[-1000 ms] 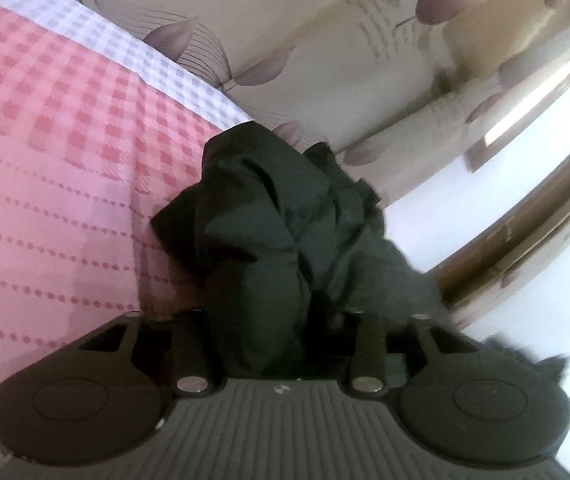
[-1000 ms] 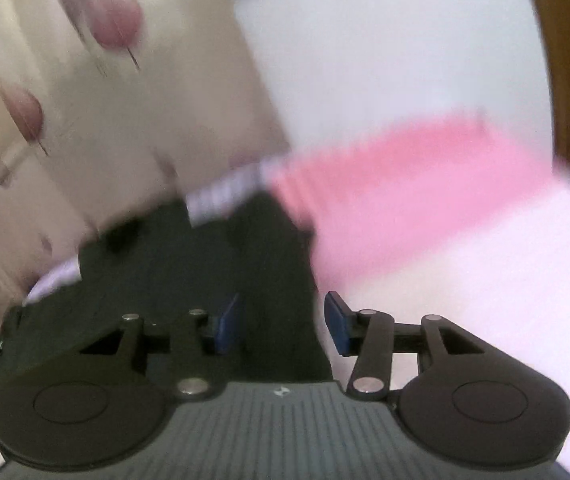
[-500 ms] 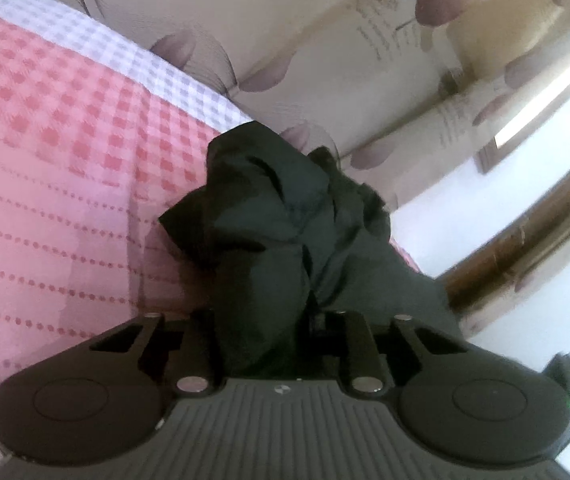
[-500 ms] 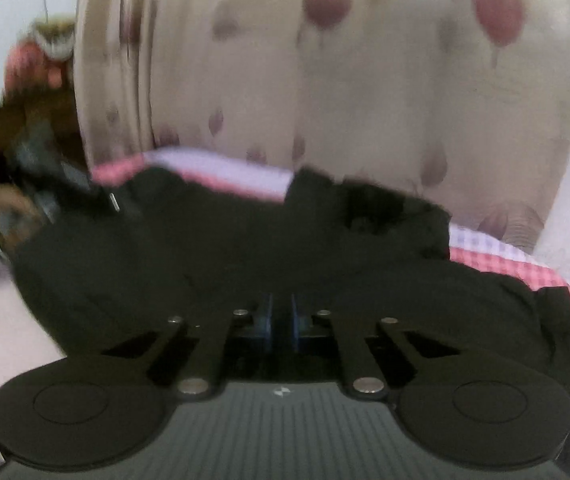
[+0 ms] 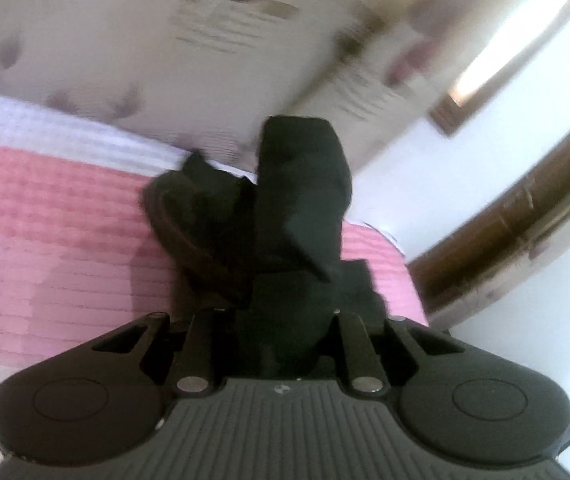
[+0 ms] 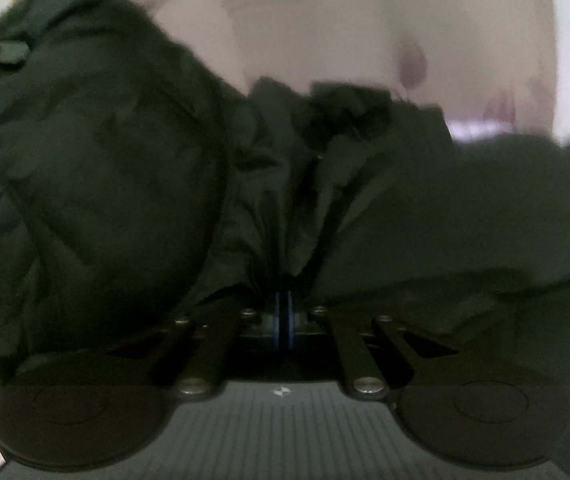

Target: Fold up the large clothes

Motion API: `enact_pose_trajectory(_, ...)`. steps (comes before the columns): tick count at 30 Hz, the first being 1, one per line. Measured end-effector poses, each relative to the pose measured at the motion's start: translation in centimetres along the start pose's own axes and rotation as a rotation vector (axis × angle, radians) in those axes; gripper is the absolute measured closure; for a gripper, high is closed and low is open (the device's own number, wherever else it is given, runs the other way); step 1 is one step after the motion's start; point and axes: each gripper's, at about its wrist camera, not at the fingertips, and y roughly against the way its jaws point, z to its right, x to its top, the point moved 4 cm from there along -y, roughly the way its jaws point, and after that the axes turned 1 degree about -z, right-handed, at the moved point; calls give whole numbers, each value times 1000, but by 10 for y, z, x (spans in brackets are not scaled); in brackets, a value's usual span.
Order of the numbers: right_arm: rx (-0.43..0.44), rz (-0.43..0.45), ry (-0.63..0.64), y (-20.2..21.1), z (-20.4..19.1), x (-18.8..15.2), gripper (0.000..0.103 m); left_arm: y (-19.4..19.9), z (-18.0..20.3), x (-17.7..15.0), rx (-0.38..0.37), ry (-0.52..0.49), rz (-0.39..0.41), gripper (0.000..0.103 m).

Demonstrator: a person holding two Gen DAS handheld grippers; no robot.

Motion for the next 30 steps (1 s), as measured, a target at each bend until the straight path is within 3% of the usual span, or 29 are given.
enact_pose_trajectory(6,185,0,-281,10,32,0,98,-74,98,-6,-64,23,-52,83)
enact_pose_trajectory(9,302,106,-445,45,62,-7,96,-119,126,-27,-130,60,-82,83)
enact_pose_trajectory(12,324,224,-506,92,91,-18,95,-168,134,-53,-191,123,-132,84)
enact_pose_trajectory(15,318,300,-547,134,119,-33,94,-212,123,-77,-305,193,-152,81)
enact_pose_trajectory(16,317,312,-566,144,128,-39,93,-222,119,-82,-346,198,-149,74)
enact_pose_trajectory(19,329,349,-632,165,152,-58,92,-239,112,-93,-579,185,-83,66)
enact_pose_trajectory(21,386,375,-682,178,162,-69,83,-238,111,-95,-675,179,-26,60)
enact_pose_trajectory(22,398,388,-707,183,165,-73,70,-236,110,-96,-727,186,10,54)
enact_pose_trajectory(23,401,403,-720,185,167,-73,47,-231,108,-97,-788,196,56,52)
enact_pose_trajectory(24,417,423,-727,189,170,-73,30,-225,106,-99,-832,211,101,51)
enact_pose_trajectory(25,433,441,-735,185,174,-66,0,-218,104,-101,-876,239,149,51)
enact_pose_trajectory(27,437,460,-746,186,173,-59,0,-200,102,-108,-949,265,241,48)
enact_pose_trajectory(30,409,446,-706,187,170,-53,0,-161,95,-125,-967,263,363,47)
